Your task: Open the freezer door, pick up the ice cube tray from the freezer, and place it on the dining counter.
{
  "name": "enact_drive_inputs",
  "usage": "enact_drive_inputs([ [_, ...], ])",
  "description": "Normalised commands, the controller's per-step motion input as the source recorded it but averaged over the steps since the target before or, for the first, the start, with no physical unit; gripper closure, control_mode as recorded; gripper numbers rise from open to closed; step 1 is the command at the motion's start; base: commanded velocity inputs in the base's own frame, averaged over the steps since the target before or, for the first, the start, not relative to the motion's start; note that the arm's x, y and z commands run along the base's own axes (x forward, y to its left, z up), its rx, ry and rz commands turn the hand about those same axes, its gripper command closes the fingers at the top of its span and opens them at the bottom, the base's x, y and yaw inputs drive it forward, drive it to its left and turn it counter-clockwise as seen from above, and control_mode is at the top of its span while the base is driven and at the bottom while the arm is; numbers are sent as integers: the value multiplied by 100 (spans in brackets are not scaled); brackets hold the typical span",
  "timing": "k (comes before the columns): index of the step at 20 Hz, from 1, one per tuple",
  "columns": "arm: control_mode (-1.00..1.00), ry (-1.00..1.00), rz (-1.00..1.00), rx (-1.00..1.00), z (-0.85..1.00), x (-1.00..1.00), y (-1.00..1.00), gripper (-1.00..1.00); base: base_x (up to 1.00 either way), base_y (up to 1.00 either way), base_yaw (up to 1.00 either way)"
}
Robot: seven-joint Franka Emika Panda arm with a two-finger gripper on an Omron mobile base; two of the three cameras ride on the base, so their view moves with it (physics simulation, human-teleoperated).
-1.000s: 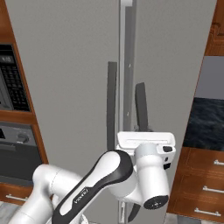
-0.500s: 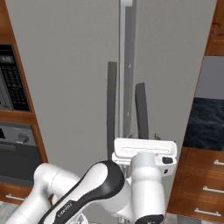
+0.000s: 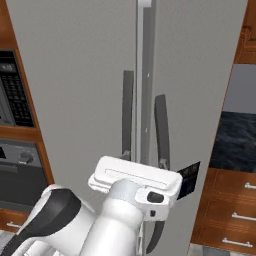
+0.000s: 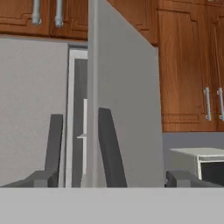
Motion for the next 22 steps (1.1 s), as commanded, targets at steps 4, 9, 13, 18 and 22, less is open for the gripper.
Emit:
enact_drive_inputs([
  [4,-100,1,-28,-2,42,-40,56,-100,0,0,0],
  [9,-100,1,-25,-2,50,-9,56,-100,0,0,0],
  [13,-100,0,-21,-2,40,0,58,-100,0,0,0],
  [18,-100,0,-19,-1,26,5,56,-100,0,0,0],
  [22,-100,0,-20,0,22,16,52,-100,0,0,0],
])
